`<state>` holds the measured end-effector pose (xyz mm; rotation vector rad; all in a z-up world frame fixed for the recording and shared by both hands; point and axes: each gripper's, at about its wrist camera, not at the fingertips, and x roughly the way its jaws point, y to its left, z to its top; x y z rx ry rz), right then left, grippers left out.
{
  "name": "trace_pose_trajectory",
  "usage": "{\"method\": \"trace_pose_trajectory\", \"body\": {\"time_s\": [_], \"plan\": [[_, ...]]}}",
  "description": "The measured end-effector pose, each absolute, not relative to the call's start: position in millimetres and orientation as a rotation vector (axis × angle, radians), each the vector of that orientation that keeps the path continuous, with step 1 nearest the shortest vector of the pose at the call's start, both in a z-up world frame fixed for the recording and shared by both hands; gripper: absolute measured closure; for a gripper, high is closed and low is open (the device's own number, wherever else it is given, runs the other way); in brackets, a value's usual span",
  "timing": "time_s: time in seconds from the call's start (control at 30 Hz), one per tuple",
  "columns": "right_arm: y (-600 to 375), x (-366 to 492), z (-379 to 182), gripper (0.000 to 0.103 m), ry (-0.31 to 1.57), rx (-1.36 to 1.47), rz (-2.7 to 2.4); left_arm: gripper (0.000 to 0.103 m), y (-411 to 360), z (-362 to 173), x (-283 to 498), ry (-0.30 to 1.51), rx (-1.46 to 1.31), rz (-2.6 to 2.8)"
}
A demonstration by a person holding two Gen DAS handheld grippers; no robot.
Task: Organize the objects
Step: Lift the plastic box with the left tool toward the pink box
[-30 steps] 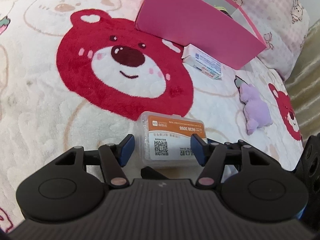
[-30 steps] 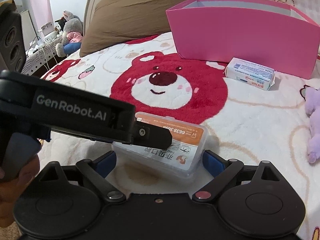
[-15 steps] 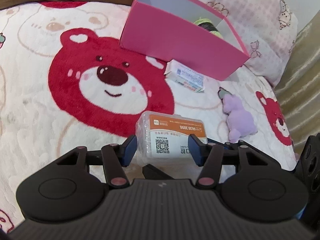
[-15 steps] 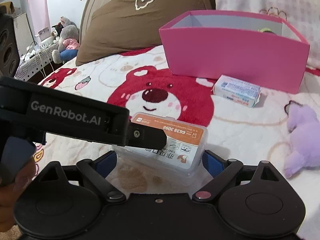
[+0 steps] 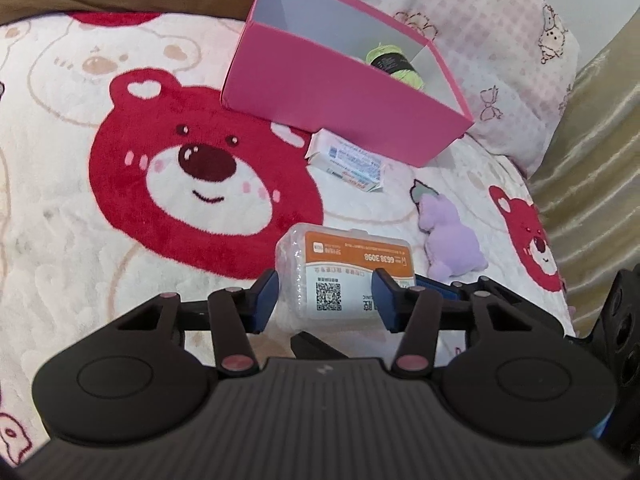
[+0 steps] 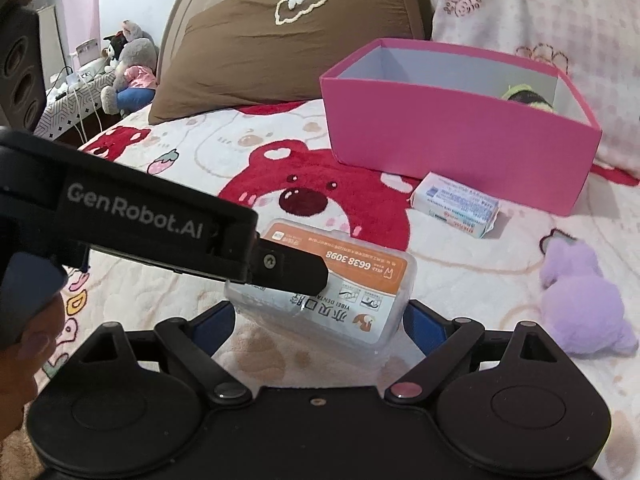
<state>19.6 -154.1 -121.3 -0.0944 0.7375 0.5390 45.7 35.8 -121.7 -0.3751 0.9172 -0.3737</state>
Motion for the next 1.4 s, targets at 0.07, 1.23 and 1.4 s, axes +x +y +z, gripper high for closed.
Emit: {"method": "trace_pose_trajectory", "body": {"time_s": [0.07,1.23,1.4], "plan": [[-154.0,18.9,-114.6,0.009,0.732,-0.101,0.543,0.055,37.0,-113.8,45.5,0.921,-0.371,-0.377],[-167.1,65.0,-34.7,0.01,0.654,-0.173,0.506,0.057,18.2,-35.1,98.6,0.845,-0.355,-0.422],[-163.1,71.4,-26.4,0.01,0.646,-0.182,0.511,0.057,20.9,-24.2,105.1,0.84,-0.353,-0.414]]}}
